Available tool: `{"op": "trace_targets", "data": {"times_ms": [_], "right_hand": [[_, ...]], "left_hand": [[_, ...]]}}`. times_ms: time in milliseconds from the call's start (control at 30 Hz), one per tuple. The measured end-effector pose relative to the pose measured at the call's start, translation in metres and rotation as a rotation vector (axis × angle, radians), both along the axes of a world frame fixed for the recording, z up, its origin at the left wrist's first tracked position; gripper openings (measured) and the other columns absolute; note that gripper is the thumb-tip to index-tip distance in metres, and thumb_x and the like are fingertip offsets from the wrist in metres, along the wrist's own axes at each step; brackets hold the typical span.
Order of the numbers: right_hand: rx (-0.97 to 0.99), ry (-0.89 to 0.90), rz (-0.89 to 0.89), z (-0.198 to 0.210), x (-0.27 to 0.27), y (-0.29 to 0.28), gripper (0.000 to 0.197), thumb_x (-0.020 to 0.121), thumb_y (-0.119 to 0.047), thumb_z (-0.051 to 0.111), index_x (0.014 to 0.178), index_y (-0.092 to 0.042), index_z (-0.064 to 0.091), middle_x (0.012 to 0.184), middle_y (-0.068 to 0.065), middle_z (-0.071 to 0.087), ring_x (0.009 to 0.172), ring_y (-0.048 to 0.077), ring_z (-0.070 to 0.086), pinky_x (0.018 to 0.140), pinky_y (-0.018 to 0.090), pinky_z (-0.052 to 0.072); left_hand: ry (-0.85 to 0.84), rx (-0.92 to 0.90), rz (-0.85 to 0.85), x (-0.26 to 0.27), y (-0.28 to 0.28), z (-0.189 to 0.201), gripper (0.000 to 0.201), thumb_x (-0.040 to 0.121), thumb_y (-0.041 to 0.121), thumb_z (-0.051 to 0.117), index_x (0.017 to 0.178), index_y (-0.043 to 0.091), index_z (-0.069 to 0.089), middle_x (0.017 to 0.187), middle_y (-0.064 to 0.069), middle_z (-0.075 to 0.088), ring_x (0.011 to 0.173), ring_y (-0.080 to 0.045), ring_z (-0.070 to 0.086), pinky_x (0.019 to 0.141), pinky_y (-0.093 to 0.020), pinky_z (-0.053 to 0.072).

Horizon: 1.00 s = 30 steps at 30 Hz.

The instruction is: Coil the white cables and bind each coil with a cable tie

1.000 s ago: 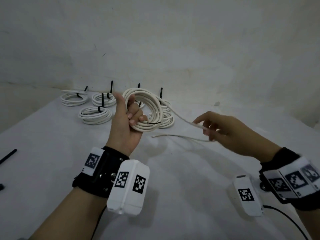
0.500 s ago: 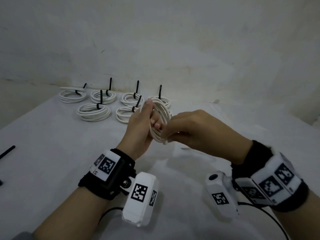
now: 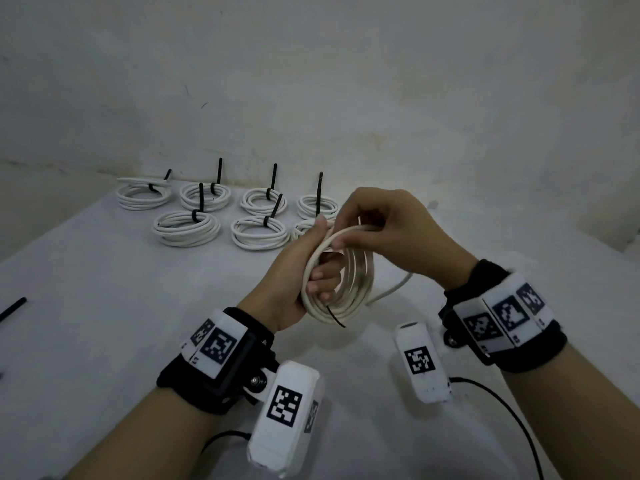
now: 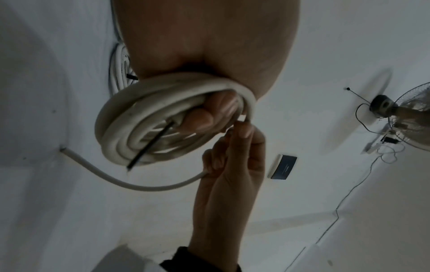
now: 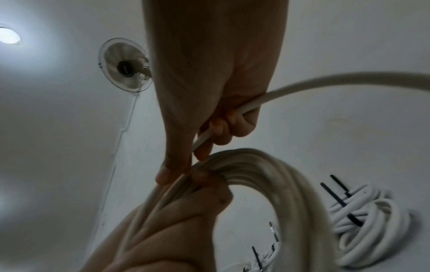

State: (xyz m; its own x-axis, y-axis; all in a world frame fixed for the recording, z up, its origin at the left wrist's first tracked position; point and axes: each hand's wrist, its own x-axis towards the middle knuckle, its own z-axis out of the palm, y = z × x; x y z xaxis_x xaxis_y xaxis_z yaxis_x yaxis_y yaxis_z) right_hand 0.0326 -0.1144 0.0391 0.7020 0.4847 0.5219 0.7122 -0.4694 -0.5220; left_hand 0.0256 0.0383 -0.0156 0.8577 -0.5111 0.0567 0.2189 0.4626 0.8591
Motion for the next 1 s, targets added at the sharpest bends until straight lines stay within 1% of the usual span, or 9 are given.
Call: {"op": "trace_targets", "data": {"times_ms": [100,167,267,400,533,667,833,900,1000], "right_hand": [[0.103,0.022,-0.025,-0.005,0.006,-0.006,0.012,0.076,-0.016,0.078,0.079,-0.014,0.066,0.074,0.002,0.065,0.063,0.022,0.055,0.058,0.036,0.044],[0.130,0.011,-0.056,-0.007,0.007,-0.007,0.016,0.076,-0.016,0.077,0.077,-0.016,0.061,0.072,0.000,0.062,0.064,0.027,0.053,0.058,0.036,0.044],[0.120,-0.071,-0.095,-0.007,0.007,-0.007,0.015,0.078,-0.014,0.076,0.076,-0.016,0.061,0.073,-0.001,0.060,0.061,0.012,0.050,0.058,0.020,0.041],[0.151,-0.184,-0.150,-0.011,0.008,-0.006,0.004,0.084,-0.017,0.070,0.083,-0.014,0.068,0.077,-0.001,0.058,0.068,0.004,0.051,0.062,0.012,0.038],[0.070,-0.179,-0.140,-0.023,0.001,-0.008,0.026,0.092,-0.027,0.057,0.114,-0.016,0.067,0.089,-0.009,0.061,0.080,-0.002,0.056,0.068,0.009,0.038],[-0.019,-0.030,-0.035,-0.031,-0.005,-0.008,0.052,0.086,-0.013,0.069,0.133,-0.022,0.048,0.105,-0.008,0.065,0.085,0.003,0.066,0.076,0.014,0.048],[0.114,-0.044,-0.108,-0.035,0.000,-0.005,0.041,0.090,0.001,0.057,0.125,-0.020,0.055,0.080,-0.005,0.068,0.064,0.010,0.068,0.062,0.018,0.052],[0.141,-0.045,-0.128,-0.036,0.003,-0.005,0.036,0.091,-0.001,0.058,0.121,-0.021,0.058,0.078,-0.001,0.069,0.061,0.010,0.067,0.060,0.018,0.052],[0.171,-0.030,-0.146,-0.041,0.006,-0.002,0.034,0.090,-0.001,0.058,0.121,-0.017,0.060,0.081,0.003,0.070,0.059,0.010,0.067,0.060,0.020,0.053]], "left_hand": [[-0.042,-0.005,-0.027,0.001,0.004,-0.001,0.042,0.085,0.055,0.053,0.074,0.015,0.047,0.039,0.007,0.024,0.028,-0.001,0.022,0.033,-0.015,0.025],[-0.086,0.023,-0.022,0.001,0.005,-0.002,0.030,0.073,0.036,0.069,0.075,0.014,0.048,0.041,0.008,0.024,0.028,-0.001,0.022,0.033,-0.014,0.026],[-0.080,0.001,-0.047,0.003,0.009,-0.002,0.021,0.063,0.016,0.063,0.076,0.013,0.046,0.040,0.009,0.026,0.028,0.000,0.022,0.032,-0.012,0.026],[-0.032,-0.096,-0.133,0.004,0.014,-0.002,0.018,0.062,0.017,0.061,0.066,0.014,0.043,0.039,0.009,0.027,0.027,0.000,0.024,0.030,-0.013,0.029],[-0.013,-0.150,-0.166,0.005,0.015,-0.002,0.022,0.064,0.016,0.058,0.064,0.015,0.037,0.038,0.008,0.029,0.027,0.000,0.027,0.030,-0.015,0.031],[-0.004,-0.208,-0.132,0.006,0.015,-0.003,0.017,0.064,0.013,0.056,0.062,0.014,0.040,0.039,0.007,0.031,0.028,-0.001,0.028,0.032,-0.015,0.032],[-0.179,0.107,0.265,0.009,0.011,0.001,0.013,0.086,0.008,0.059,0.095,-0.002,0.058,0.052,0.000,0.043,0.039,-0.009,0.042,0.045,-0.022,0.046],[-0.250,0.164,0.418,0.011,0.014,0.002,0.020,0.091,0.012,0.056,0.108,0.003,0.060,0.064,-0.005,0.060,0.044,-0.012,0.053,0.051,-0.025,0.053],[-0.371,0.240,0.524,0.012,0.017,0.000,0.019,0.094,0.017,0.052,0.107,0.010,0.064,0.078,-0.002,0.071,0.048,-0.013,0.059,0.051,-0.024,0.052]]}}
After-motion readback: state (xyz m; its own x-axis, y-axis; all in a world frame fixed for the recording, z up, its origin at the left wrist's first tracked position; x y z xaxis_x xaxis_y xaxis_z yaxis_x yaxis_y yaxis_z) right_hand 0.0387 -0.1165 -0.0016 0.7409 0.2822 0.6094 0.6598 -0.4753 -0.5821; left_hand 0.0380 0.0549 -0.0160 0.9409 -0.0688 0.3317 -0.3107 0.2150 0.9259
